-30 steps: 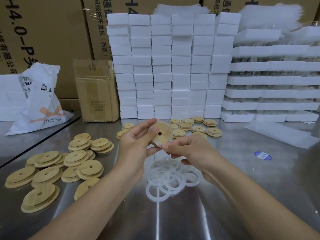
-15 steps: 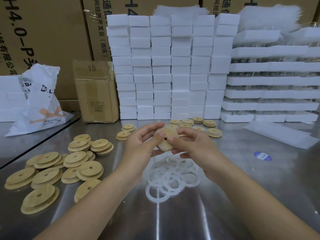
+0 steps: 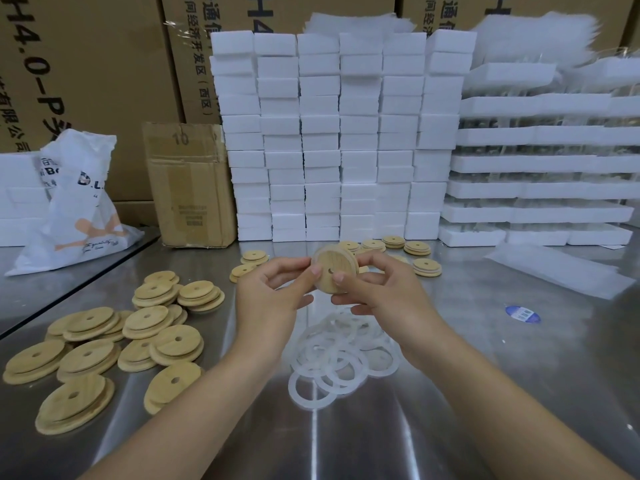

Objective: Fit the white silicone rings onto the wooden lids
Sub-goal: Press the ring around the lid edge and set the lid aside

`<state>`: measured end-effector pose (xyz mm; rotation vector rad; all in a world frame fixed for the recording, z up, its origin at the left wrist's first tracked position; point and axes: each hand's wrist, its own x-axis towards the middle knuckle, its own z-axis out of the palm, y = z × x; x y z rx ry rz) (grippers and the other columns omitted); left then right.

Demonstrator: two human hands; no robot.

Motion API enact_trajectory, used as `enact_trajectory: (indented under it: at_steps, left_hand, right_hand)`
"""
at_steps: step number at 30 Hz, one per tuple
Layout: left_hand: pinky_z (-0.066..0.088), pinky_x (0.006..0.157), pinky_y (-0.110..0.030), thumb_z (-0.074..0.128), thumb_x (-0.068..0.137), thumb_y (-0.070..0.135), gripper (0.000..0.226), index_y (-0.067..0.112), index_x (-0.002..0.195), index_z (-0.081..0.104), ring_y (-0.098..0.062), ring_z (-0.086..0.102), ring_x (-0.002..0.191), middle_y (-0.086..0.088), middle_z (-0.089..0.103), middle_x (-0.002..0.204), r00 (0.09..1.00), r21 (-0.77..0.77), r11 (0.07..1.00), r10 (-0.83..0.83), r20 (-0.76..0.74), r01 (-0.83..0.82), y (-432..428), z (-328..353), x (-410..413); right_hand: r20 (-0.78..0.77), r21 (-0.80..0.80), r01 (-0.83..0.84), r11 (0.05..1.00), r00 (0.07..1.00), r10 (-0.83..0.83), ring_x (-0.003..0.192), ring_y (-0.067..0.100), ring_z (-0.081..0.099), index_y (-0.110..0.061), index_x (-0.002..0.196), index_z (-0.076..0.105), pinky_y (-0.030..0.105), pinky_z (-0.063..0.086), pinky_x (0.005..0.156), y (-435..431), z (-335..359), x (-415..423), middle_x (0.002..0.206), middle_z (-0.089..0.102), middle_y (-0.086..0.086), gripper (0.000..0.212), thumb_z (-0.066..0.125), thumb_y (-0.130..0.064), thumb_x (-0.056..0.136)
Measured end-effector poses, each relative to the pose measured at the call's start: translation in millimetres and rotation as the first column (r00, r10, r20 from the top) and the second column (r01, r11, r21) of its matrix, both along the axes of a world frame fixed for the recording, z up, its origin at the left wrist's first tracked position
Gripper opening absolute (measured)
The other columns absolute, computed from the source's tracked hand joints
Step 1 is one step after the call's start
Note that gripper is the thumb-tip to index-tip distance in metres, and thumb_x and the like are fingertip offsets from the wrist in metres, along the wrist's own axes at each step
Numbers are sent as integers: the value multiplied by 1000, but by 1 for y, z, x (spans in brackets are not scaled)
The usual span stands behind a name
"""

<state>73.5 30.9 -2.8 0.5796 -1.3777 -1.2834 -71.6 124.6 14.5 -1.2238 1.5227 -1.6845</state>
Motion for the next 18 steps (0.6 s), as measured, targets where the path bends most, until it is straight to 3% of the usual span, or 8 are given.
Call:
enact_trajectory:
  at_steps: [6,10,14,18]
  left_hand:
    - [66,71,-29,84,91,16,4,15,96,84,-15,80,90,2,83,91,996,-49,999,17,88,-12,0,0,1]
    - [64,69,-27,85,91,17,3,18,92,83,-13,80,87,5,83,89,982,-120,992,-24,188,47,2,0,-1]
    - [66,74,-30,84,92,18,4,17,95,82,-19,82,84,-2,84,89,974,-71,993,-81,209,98,1,1,0]
    - [64,86,-39,81,95,21,8,14,98,81,-22,83,89,-8,84,92,956,14,982,-189,225,191,-3,4,4]
  right_hand:
    - [-114,12,30,999,993,-28,79,5,75,-20,101,72,22,53,68,-1,-2,-4,88,81,-3,19,79,-36,93]
    - [-149,-95,5,995,989,-19,78,0,70,-25,95,77,12,51,63,-1,-5,-6,90,78,-3,10,74,-33,99]
    - [-185,-108,-28,994,983,8,82,4,70,-24,94,80,16,54,68,-2,-3,-10,92,77,-2,12,71,-28,100]
    - [-186,-105,-51,993,982,31,75,-2,66,-20,94,82,11,49,62,0,-1,-15,92,77,1,13,72,-26,100]
